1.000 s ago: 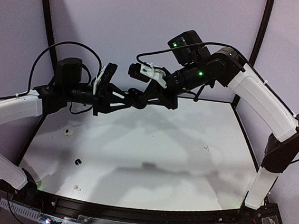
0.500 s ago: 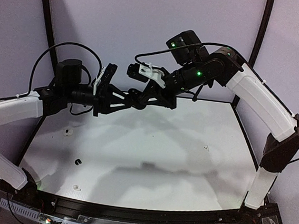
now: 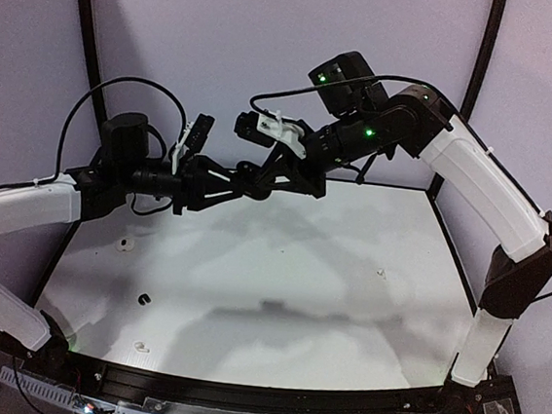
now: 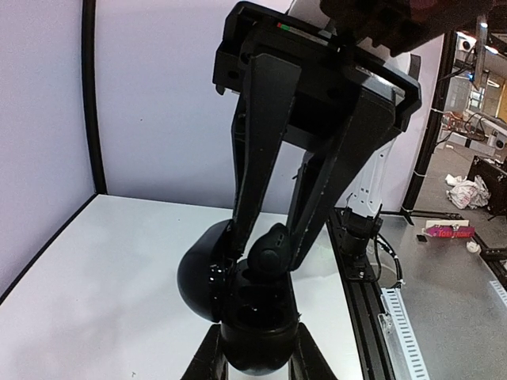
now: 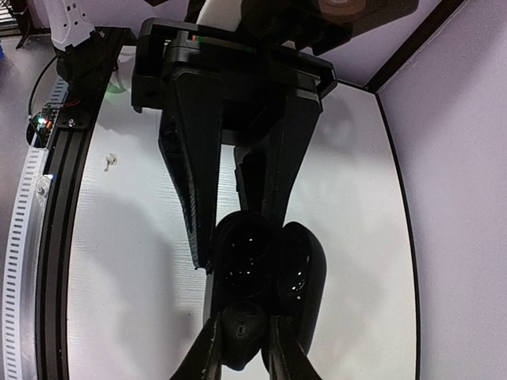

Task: Insert the wireless bluetooth earbuds into the charging case
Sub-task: Insert the right earbud into the right side groove of the charging case.

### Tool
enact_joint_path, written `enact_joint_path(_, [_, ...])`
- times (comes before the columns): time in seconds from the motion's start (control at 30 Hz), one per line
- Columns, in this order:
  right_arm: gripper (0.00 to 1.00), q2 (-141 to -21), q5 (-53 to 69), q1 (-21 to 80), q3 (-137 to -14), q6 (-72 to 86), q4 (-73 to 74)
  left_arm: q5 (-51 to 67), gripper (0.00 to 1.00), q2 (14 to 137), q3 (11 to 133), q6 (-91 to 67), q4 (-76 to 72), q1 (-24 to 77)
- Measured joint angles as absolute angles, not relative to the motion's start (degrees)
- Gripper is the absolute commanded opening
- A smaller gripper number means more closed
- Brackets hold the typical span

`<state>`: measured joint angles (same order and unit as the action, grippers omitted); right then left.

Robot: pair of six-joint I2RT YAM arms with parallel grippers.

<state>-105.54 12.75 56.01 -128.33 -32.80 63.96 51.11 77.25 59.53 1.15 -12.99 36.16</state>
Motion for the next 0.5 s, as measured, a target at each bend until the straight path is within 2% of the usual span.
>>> enact_joint_path(0.3, [0.20,-105.5,12.5,56.0,-128.7,-32.8,63.9,51.2,0.01,77.3,59.1,-1.7,-15.0,36.2])
enact_joint_path(0.5, [0.25,-105.5,12.4,56.0,-128.9,-32.7,63.9,51.1,0.01,77.3,58.8,-2.2,-15.7,36.2])
